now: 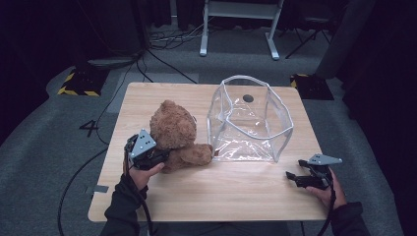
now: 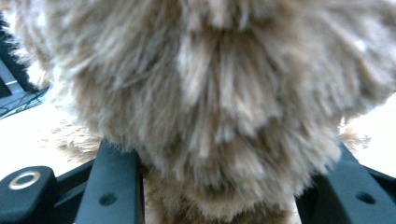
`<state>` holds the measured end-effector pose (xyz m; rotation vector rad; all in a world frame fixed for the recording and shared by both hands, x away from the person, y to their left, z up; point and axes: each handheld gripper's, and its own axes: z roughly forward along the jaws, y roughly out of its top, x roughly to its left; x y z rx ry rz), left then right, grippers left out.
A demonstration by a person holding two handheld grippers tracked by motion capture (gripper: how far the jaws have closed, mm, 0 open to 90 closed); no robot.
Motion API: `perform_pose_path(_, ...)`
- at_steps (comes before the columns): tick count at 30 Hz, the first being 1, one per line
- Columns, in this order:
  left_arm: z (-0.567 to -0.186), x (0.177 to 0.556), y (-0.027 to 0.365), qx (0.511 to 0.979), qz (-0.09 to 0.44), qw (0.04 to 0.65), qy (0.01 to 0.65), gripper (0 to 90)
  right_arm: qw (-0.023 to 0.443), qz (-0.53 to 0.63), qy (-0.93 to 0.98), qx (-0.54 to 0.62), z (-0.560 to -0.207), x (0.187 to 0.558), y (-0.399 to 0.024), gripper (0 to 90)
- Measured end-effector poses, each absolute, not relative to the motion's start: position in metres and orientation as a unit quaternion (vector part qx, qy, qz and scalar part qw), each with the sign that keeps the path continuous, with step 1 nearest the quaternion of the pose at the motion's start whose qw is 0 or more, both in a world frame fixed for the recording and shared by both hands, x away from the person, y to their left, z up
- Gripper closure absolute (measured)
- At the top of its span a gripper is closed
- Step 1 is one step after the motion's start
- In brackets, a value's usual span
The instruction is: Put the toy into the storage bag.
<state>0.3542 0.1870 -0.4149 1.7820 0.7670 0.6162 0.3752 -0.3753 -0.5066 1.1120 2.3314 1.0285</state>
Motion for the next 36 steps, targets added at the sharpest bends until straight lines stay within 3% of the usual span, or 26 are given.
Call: perform_pose_path(36,-0.364,0.359,0.194,0.702,0.305,0.557,0.323,52.4,0.180,0.363,0.825,0.393,-0.507,0.375,-0.375,19.5)
